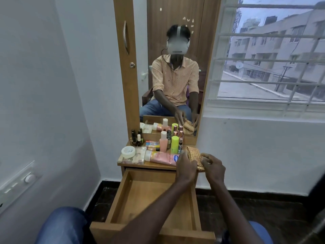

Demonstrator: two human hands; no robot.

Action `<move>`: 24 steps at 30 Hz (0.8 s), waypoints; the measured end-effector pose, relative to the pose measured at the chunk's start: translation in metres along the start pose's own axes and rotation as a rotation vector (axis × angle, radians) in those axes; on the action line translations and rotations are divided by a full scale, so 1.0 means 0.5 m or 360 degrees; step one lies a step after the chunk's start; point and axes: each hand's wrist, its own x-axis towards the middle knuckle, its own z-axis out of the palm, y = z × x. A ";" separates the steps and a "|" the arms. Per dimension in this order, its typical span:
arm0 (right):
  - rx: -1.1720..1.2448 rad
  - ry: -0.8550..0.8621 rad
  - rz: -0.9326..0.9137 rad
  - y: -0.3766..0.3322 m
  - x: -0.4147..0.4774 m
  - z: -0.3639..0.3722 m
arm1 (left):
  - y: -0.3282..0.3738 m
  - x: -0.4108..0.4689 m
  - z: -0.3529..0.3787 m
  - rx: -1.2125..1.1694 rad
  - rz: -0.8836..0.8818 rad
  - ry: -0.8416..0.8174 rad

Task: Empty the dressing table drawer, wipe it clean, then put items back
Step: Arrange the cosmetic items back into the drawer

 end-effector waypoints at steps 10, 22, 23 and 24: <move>-0.0130 0.0126 0.0041 0.035 0.046 0.042 | -0.061 0.003 0.032 0.1327 0.0928 -0.0140; -0.0389 0.0150 0.0025 0.039 0.122 0.085 | -0.067 0.084 0.038 0.1441 0.0894 0.0073; -0.0398 0.0154 0.0029 0.037 0.123 0.086 | -0.068 0.086 0.038 0.1432 0.0879 0.0064; -0.0405 0.0155 0.0032 0.037 0.123 0.087 | -0.068 0.087 0.038 0.1437 0.0863 0.0047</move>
